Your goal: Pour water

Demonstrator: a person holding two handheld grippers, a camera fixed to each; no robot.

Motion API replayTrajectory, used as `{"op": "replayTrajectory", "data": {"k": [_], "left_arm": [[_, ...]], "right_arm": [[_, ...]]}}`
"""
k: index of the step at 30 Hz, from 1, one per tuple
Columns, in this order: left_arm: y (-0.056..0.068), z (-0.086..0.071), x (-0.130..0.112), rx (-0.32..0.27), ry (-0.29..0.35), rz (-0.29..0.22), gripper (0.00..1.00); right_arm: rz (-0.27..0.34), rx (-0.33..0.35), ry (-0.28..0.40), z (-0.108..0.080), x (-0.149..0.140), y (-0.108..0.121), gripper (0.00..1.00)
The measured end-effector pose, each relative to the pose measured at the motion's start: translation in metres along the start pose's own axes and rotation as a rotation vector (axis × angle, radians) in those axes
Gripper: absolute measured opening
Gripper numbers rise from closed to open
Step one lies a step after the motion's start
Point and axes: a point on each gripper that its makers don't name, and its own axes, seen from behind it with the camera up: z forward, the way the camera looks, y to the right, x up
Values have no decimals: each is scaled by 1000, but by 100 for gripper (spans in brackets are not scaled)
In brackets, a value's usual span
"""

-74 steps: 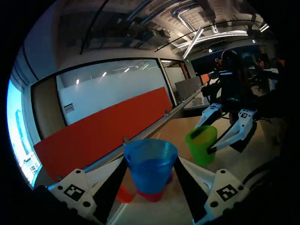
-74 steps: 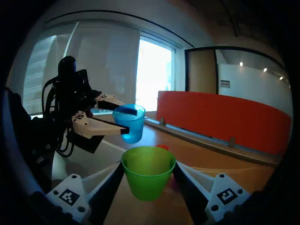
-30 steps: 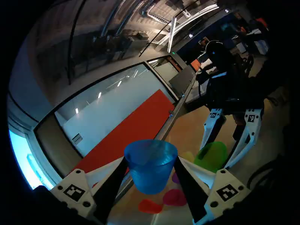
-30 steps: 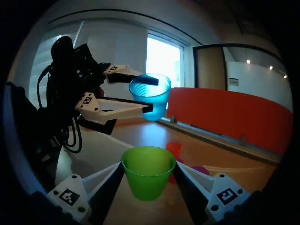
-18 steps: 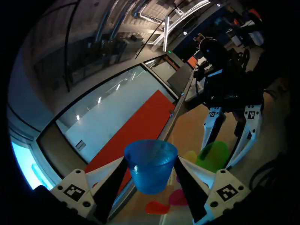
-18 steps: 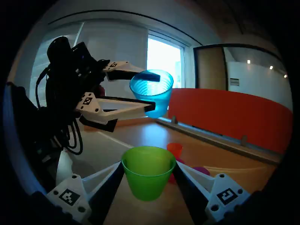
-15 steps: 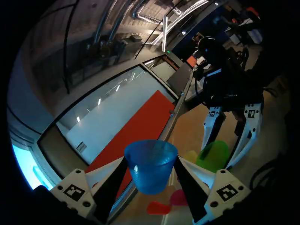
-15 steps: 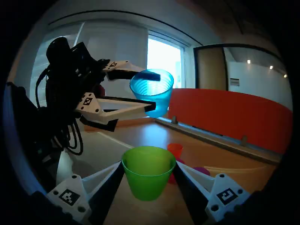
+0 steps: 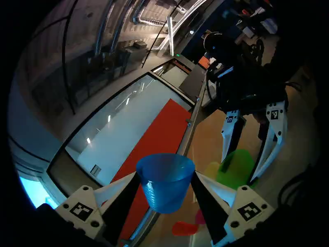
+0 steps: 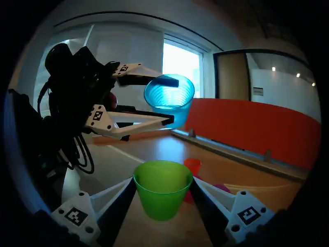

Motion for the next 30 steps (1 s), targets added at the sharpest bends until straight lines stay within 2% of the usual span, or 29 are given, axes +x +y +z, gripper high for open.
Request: {"op": "replayTrajectory", "data": {"k": [17, 30], "left_arm": [[-3, 5, 4, 9, -1, 85, 85], [-4, 6, 11, 14, 6, 120, 85]], "right_arm": [[4, -1, 14, 1, 3, 4, 91], [0, -6, 23, 0, 7, 5, 91]]}}
